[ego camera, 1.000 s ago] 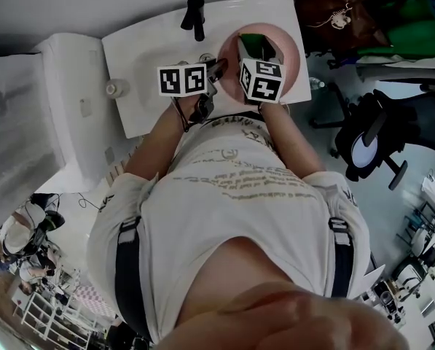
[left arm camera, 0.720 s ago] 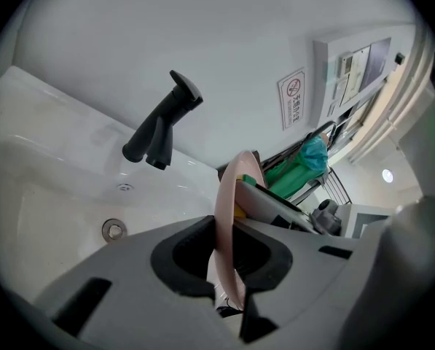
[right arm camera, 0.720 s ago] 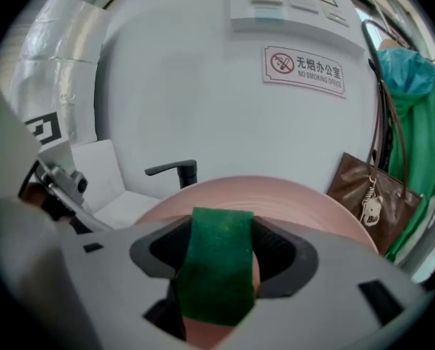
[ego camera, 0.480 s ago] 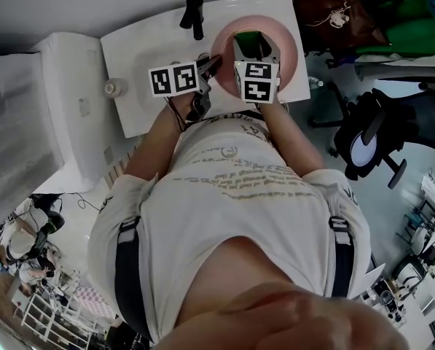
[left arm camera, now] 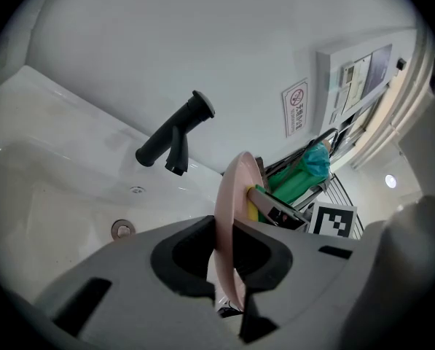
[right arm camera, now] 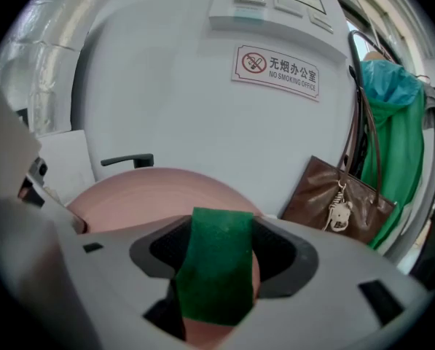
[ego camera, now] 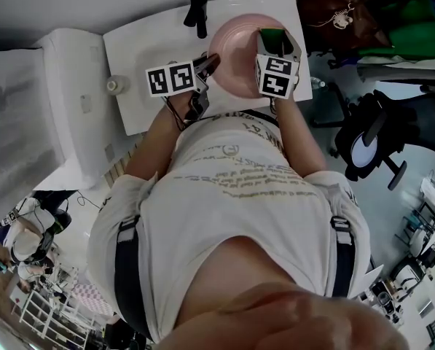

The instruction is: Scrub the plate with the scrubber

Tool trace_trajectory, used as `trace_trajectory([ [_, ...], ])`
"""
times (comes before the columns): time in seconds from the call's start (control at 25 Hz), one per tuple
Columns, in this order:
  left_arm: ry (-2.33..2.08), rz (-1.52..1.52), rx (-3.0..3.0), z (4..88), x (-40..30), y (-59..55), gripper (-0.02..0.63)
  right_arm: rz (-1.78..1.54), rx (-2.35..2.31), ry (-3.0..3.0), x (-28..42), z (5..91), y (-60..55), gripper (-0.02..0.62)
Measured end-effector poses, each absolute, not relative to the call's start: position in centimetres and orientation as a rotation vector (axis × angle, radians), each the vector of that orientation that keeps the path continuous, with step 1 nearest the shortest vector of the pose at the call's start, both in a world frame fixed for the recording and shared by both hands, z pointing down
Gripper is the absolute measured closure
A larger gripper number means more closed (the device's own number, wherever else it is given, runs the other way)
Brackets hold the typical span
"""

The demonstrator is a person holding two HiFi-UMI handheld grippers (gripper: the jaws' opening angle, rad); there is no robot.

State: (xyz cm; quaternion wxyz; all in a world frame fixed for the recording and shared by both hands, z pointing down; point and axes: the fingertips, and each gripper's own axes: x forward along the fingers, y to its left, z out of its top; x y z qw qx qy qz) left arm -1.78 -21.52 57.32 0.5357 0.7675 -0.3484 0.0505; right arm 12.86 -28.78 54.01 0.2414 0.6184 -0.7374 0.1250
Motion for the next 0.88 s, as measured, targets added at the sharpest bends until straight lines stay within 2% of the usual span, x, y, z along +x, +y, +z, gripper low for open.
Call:
trace_trajectory([
  [0.28,-0.861,0.103,1.814,57.4,-2.4,-22.3,0.555,0.443,1.636,-2.01,13.9,56.0,-27.5,0.339],
  [0.88,-0.966,0.097,1.814,57.1,-2.4,-23.3,0.557,0.435,1.56,-1.963,13.5,57.0,-24.9,0.341],
])
